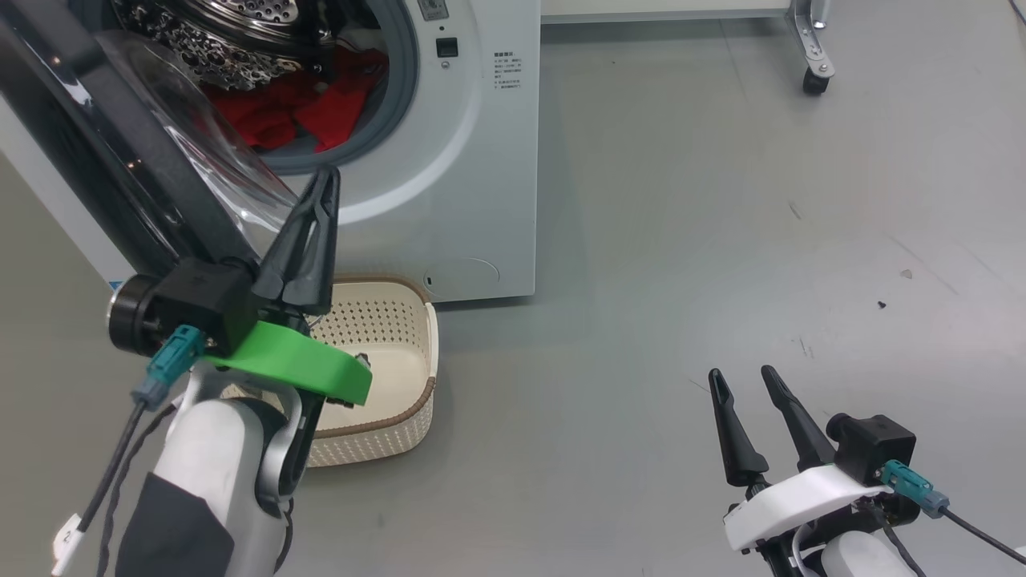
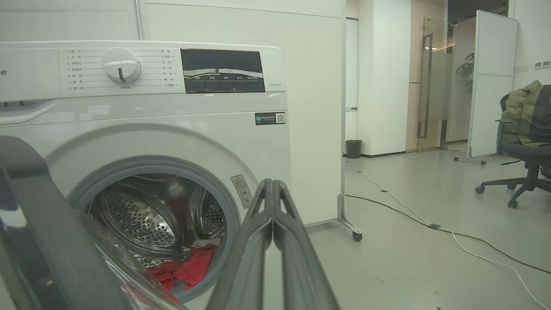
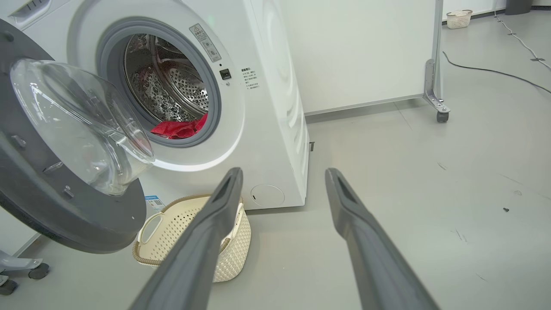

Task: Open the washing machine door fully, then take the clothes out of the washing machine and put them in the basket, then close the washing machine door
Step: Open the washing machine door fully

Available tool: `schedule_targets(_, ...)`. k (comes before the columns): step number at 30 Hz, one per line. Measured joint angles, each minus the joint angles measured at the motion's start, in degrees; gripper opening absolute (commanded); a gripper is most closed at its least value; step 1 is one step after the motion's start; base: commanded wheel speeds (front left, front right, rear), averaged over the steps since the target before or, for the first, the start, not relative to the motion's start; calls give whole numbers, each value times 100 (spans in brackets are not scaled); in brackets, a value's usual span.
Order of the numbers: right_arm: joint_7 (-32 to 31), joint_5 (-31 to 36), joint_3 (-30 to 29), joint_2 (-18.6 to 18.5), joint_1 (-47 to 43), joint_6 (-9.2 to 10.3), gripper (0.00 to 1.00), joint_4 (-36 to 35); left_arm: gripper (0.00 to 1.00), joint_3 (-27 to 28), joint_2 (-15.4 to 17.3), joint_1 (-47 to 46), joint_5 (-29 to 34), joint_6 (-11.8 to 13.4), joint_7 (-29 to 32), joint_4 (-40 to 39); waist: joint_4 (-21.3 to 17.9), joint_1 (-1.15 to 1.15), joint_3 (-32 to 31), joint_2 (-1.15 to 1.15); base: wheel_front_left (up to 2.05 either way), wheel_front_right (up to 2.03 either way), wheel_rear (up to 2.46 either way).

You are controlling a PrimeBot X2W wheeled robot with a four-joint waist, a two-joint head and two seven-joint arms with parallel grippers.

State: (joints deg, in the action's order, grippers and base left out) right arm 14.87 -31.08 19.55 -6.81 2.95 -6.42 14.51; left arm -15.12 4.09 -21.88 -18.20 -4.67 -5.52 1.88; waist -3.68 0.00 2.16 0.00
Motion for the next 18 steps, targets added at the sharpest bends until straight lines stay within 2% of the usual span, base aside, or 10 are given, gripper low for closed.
schedule_targets(9, 0, 8, -13, 25, 5, -1, 100, 9, 0, -157, -81, 335, -198, -7, 456, 536, -141, 0, 118, 0, 0, 0, 0)
schedule_targets(18, 0, 41, -120, 53, 36, -8, 100, 8, 0, -55, -83, 376, -248, 122, 621, 995, -246, 0, 275, 0, 0, 0, 0)
